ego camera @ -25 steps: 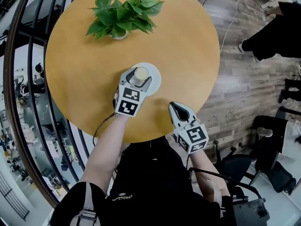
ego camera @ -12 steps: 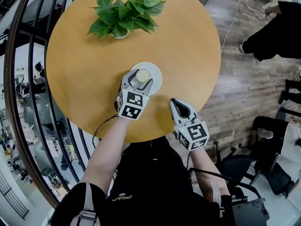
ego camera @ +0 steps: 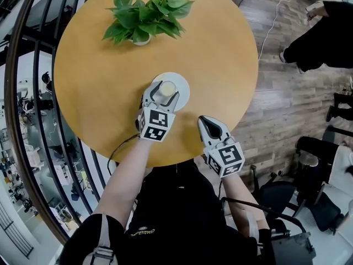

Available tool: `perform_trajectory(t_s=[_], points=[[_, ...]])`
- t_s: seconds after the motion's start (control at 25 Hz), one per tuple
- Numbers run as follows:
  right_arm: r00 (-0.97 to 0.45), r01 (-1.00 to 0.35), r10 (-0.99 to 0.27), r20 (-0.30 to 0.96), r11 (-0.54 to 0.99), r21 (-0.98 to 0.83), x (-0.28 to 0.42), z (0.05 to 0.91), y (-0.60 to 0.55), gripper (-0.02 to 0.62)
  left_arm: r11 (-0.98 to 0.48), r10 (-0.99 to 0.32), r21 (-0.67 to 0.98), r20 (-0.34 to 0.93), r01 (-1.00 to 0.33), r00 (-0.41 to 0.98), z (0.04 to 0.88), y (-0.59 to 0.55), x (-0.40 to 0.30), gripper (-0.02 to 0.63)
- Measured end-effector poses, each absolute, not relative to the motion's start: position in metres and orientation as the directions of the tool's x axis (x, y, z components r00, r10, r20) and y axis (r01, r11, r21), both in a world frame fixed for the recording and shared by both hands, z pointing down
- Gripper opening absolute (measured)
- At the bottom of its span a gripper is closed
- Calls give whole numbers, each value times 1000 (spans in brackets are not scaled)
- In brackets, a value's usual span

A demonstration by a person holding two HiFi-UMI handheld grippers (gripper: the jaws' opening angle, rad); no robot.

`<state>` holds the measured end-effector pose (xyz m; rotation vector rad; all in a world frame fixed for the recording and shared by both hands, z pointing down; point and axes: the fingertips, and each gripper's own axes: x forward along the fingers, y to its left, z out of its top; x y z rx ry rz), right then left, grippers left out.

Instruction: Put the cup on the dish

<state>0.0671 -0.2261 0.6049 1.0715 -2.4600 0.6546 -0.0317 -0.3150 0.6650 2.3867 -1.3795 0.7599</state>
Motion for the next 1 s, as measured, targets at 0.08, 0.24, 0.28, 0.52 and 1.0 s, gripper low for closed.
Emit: perform_trajectory(t_s=[0.08, 0.24, 0.28, 0.52, 1.0], points=[[-639, -753, -577, 508, 602, -264, 67, 606, -227, -3, -502, -715, -16, 571, -865, 404, 668, -316, -33, 267], [-637, -756, -578, 510, 599, -264, 68, 607, -228, -3, -500, -719, -18, 566, -866, 403, 669, -317, -33, 267], [-636, -756, -579, 511, 599, -264, 69, 607, -228, -3, -500, -722, -20, 563, -866, 403, 667, -317, -32, 268], [-636, -757, -580, 509, 598, -264, 68, 608, -228, -3, -503, -725, -21, 553, -864, 409, 666, -317, -32, 270], [-638, -755, -575, 513, 599, -268, 65, 611, -223, -3, -491, -736, 2, 533, -871, 417, 665, -315, -34, 333]])
